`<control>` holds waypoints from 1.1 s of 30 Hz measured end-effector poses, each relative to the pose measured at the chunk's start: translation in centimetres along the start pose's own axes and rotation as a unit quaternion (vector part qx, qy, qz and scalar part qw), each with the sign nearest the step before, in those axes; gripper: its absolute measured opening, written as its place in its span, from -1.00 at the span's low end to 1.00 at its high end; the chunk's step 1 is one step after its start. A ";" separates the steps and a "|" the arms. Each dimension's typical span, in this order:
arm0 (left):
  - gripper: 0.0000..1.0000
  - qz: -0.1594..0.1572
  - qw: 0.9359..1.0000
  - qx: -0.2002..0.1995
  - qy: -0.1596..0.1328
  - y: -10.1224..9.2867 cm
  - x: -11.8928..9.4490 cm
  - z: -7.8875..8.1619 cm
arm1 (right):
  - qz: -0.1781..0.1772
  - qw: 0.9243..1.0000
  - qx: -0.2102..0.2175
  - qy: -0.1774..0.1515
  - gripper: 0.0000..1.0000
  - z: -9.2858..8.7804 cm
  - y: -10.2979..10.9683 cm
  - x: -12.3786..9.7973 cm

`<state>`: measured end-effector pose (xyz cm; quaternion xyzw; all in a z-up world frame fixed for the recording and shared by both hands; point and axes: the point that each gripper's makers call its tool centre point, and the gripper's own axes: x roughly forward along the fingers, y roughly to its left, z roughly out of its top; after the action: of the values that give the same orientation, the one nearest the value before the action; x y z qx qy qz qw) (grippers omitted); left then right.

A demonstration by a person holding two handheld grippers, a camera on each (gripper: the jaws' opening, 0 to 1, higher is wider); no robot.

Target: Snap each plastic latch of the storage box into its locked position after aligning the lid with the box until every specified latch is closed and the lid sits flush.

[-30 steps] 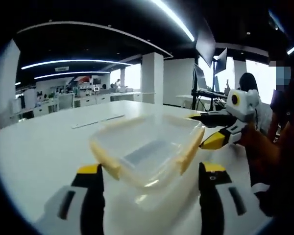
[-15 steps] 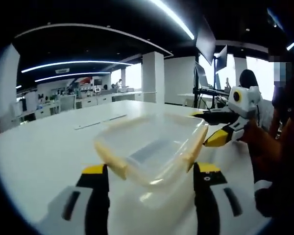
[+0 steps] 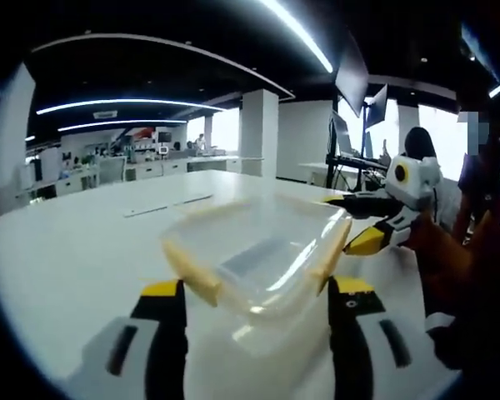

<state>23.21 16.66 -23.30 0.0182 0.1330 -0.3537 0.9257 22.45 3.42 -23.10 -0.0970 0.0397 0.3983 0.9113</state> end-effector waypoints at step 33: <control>0.21 0.003 0.999 0.047 0.021 0.2 -0.1 0.0 | 0.002 1.000 0.005 -0.007 0.23 0.0 0.0 0.1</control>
<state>23.30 16.85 -23.33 0.0691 0.1357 -0.3562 0.9219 22.52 3.54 -23.14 -0.0894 0.0357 0.4001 0.9114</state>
